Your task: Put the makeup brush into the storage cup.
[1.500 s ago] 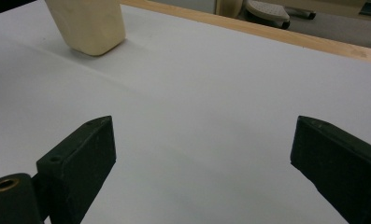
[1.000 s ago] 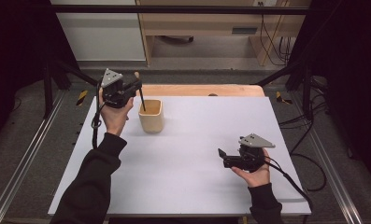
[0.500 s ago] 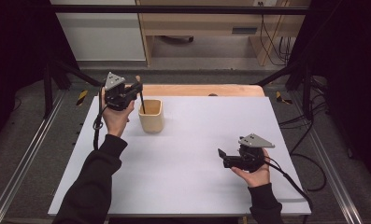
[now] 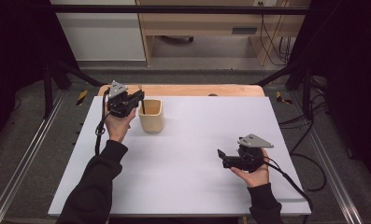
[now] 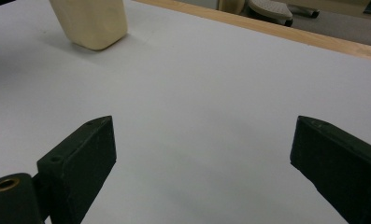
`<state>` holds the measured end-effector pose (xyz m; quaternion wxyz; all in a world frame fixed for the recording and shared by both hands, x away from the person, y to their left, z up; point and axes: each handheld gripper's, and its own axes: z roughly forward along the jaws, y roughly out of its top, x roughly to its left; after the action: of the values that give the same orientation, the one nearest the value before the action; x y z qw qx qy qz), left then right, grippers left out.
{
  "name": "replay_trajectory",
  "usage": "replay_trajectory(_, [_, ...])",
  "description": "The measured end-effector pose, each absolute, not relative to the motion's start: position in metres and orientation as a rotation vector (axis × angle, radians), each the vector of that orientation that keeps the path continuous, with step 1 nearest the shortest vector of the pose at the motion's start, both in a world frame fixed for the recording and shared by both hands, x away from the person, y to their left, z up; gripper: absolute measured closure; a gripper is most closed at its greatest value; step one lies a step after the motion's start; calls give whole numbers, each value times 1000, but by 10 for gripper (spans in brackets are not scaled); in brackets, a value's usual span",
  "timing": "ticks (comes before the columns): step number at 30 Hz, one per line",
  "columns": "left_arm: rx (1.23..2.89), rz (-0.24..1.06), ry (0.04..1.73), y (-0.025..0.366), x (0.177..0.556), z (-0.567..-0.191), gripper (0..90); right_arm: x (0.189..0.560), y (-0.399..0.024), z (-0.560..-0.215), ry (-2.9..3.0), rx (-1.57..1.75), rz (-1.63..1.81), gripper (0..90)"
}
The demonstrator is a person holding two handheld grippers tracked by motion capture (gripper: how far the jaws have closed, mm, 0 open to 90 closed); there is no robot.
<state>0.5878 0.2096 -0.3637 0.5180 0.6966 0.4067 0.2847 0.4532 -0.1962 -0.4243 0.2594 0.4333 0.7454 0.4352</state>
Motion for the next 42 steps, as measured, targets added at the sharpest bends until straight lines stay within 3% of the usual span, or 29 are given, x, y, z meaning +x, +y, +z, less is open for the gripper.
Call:
replay_trajectory(30, [1735, 658, 993, 212, 577, -399, 825, 453, -196, -424, 2020, 1178, 1179, 74])
replay_trajectory(42, [1717, 637, 992, 219, 568, -398, 717, 452, -195, -423, 2020, 1183, 1178, 74])
